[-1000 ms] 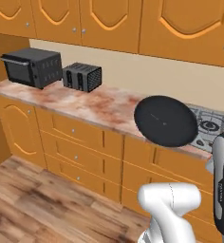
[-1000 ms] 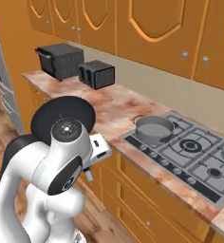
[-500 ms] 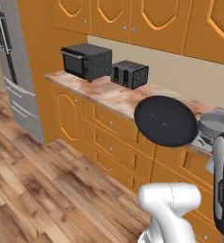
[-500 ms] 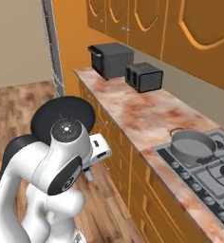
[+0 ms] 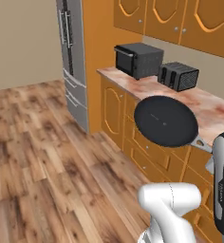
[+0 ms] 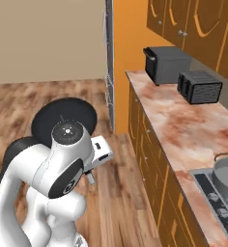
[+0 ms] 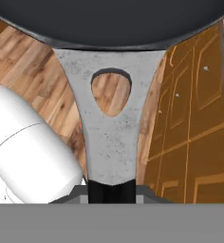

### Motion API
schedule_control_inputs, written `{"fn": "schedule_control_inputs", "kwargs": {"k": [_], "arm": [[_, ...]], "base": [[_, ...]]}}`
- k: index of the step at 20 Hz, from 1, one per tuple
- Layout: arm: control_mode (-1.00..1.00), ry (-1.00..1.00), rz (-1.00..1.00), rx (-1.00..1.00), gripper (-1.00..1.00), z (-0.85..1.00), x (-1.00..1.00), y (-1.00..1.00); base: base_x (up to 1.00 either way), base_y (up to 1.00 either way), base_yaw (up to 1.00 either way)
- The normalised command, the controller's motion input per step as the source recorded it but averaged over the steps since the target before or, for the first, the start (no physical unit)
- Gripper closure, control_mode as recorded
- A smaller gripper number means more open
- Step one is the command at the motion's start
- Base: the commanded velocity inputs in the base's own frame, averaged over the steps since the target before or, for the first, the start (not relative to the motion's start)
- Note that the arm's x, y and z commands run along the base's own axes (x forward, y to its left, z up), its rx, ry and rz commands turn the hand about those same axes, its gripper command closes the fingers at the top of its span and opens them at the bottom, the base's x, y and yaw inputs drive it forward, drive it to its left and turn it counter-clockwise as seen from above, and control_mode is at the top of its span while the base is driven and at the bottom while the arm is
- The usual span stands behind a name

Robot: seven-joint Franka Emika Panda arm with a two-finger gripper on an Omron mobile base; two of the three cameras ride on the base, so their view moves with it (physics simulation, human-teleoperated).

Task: Move the pot and pan from the stove into the sink.

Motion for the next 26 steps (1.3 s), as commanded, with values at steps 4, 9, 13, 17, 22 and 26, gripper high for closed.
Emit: {"fn": "schedule_control_inputs", "kwargs": {"k": [4,9,13,17,22,26], "arm": [[1.0,0.0,0.0,0.0,1.0,0.0,0.0,0.0],[1.0,0.0,0.0,0.0,1.0,0.0,0.0,0.0],[1.0,0.0,0.0,0.0,1.0,0.0,0.0,0.0],[1.0,0.0,0.0,0.0,1.0,0.0,0.0,0.0],[1.0,0.0,0.0,0.0,1.0,0.0,0.0,0.0],[1.0,0.0,0.0,0.0,1.0,0.0,0.0,0.0]], "base": [[-0.04,-0.05,0.49],[-0.03,-0.05,0.49],[-0.02,-0.05,0.49],[-0.01,-0.07,0.48],[0.0,-0.11,0.18],[0.04,0.0,0.0]]}}
